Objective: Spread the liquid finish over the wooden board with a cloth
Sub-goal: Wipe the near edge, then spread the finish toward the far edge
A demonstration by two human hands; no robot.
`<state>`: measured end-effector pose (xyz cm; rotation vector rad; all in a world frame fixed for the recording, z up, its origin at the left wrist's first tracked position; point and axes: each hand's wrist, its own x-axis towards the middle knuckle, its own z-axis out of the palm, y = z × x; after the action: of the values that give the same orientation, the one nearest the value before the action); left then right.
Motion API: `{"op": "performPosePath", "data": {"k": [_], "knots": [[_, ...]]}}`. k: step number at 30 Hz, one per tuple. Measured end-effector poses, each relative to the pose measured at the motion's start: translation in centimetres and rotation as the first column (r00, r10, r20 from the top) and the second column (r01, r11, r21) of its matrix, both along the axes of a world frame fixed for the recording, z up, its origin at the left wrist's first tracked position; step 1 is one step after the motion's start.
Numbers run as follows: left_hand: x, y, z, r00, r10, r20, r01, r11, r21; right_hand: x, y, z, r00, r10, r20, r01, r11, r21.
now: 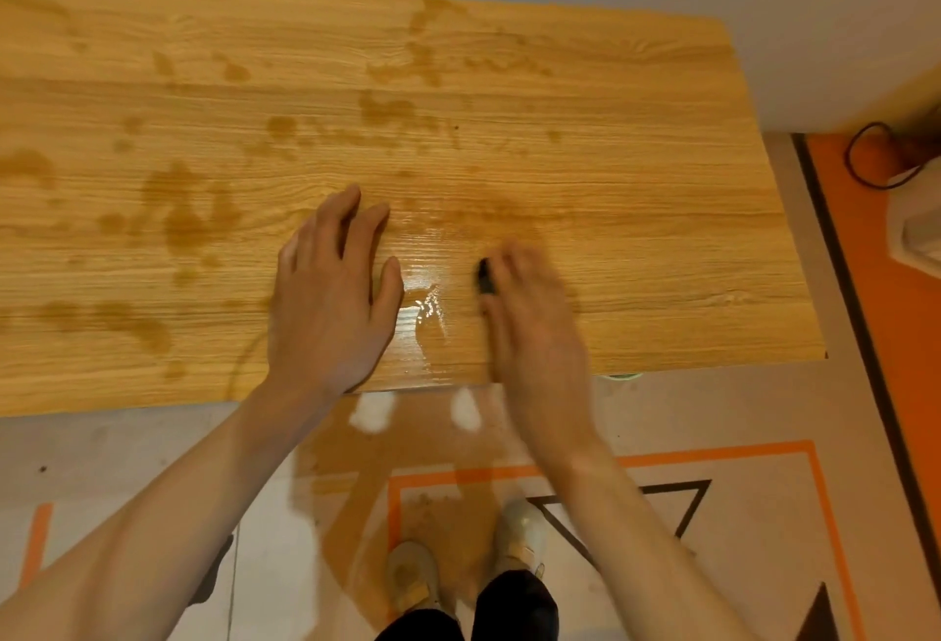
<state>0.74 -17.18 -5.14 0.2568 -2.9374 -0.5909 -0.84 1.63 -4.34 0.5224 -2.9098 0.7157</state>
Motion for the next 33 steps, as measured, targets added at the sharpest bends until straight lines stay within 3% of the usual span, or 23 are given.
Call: {"op": "performPosePath", "data": {"k": [4, 6, 8, 12, 15, 17, 22, 24, 27, 29, 31, 33], "knots": [[0.0, 0.1, 0.1, 1.000, 0.013, 0.007, -0.013, 1.000, 0.000, -3.1, 8.9, 1.1, 0.928, -0.360, 0.097, 0.367, 0.928, -0.065], [0.0, 0.2, 0.1, 1.000, 0.018, 0.012, -0.018, 1.000, 0.001, -3.4, 8.5, 1.1, 0.893, -0.444, 0.079, 0.449, 0.892, -0.057], [0.0, 0.2, 0.1, 1.000, 0.016, 0.011, -0.016, 1.000, 0.004, -2.9, 4.9, 0.9, 0.926, -0.375, 0.039, 0.377, 0.923, -0.071], [0.0, 0.3, 0.2, 0.999, 0.021, 0.026, -0.022, 1.000, 0.014, -1.4, -3.3, -0.4, 0.997, -0.079, -0.018, 0.079, 0.997, -0.028], [0.1, 0.2, 0.4, 0.999, 0.019, 0.033, -0.020, 0.999, 0.038, -2.5, -2.4, -0.4, 0.989, 0.144, -0.022, -0.144, 0.990, 0.007], [0.1, 0.2, 0.5, 1.000, 0.017, 0.024, -0.018, 0.998, 0.060, -4.3, 2.0, -0.1, 0.994, 0.111, 0.017, -0.112, 0.993, 0.025], [-0.1, 0.3, 0.7, 0.998, 0.044, 0.053, -0.048, 0.997, 0.065, -8.3, 9.6, 1.6, 0.940, -0.308, 0.146, 0.319, 0.946, -0.055], [-0.1, 0.3, 0.8, 0.998, 0.044, 0.054, -0.048, 0.997, 0.068, -8.9, 6.8, 1.3, 0.949, -0.280, 0.146, 0.291, 0.955, -0.056], [0.0, 0.5, 1.0, 0.997, 0.041, 0.058, -0.044, 0.997, 0.065, -10.9, 2.3, 0.5, 0.986, -0.117, 0.123, 0.122, 0.992, -0.030], [-0.1, 0.5, 1.1, 0.997, 0.049, 0.065, -0.053, 0.997, 0.061, -11.8, 1.6, 0.0, 0.981, -0.099, 0.164, 0.114, 0.990, -0.085], [0.0, 0.5, 1.1, 0.996, 0.055, 0.075, -0.060, 0.996, 0.065, -9.5, 2.5, 0.3, 0.980, -0.083, 0.179, 0.114, 0.979, -0.169], [0.0, 0.6, 1.1, 0.995, 0.059, 0.077, -0.064, 0.996, 0.061, -5.1, 3.9, 0.8, 0.985, 0.022, 0.172, 0.008, 0.985, -0.172]]}}
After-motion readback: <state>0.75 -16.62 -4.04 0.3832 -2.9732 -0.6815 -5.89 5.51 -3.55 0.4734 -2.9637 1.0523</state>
